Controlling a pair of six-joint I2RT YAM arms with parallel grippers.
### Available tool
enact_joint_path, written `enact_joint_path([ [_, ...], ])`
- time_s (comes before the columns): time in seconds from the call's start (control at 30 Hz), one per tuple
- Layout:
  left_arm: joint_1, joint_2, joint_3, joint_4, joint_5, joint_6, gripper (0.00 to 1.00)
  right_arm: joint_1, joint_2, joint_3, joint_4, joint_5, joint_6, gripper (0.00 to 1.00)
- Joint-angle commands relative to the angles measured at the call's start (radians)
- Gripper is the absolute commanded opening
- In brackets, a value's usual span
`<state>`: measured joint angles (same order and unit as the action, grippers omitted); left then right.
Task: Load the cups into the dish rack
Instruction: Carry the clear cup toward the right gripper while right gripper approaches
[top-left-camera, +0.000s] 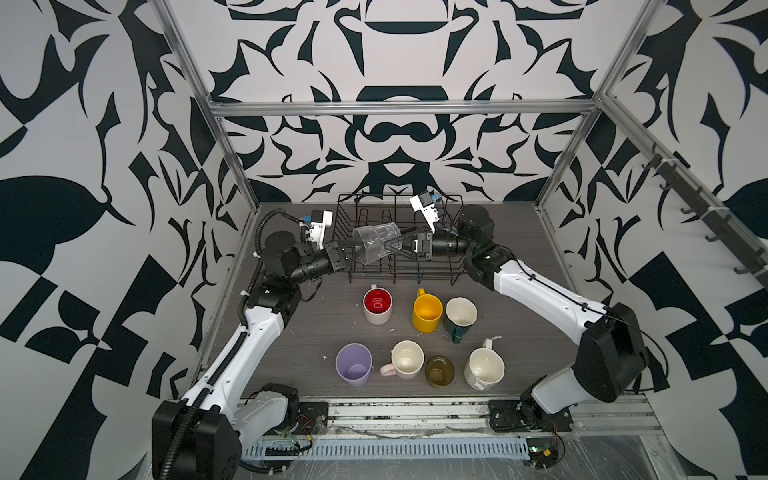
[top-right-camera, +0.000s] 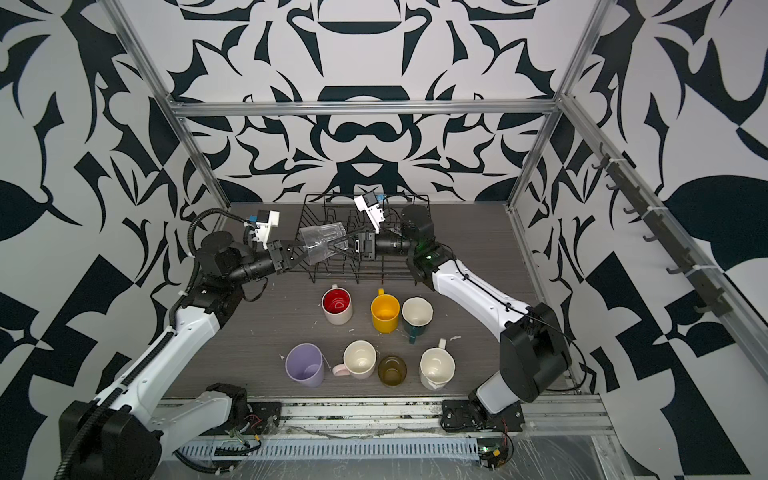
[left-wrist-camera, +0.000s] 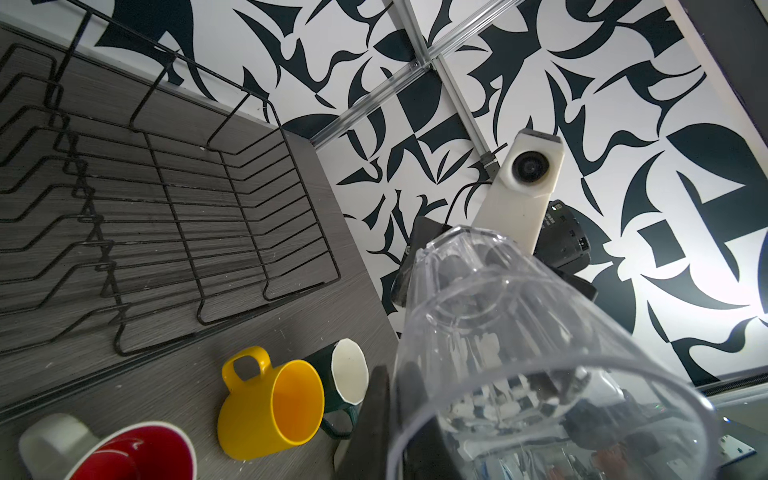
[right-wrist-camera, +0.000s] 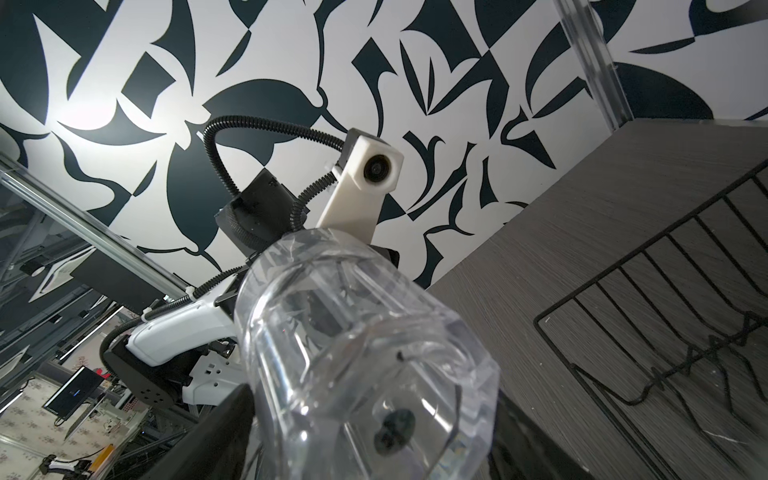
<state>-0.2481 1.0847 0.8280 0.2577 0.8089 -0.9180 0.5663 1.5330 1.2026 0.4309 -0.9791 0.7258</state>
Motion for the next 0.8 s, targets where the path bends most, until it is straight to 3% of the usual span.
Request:
enact_joint_path([
  [0.0,-0.017,0.006,-0.001,0.025,0.067,0.000,0.00,0.020,0.001,0.067,0.035,0.011,-0.019,0.83],
  [0.57,-0.026,0.024,0.021,-0.003,0.095,0.013,0.00,0.064,0.030,0.162,-0.232,0.090,-0.188,0.83],
  [0.77,-0.026,0.041,0.062,-0.070,0.124,0.007,0.00,0.066,-0.014,0.168,-0.367,0.137,-0.353,0.83],
])
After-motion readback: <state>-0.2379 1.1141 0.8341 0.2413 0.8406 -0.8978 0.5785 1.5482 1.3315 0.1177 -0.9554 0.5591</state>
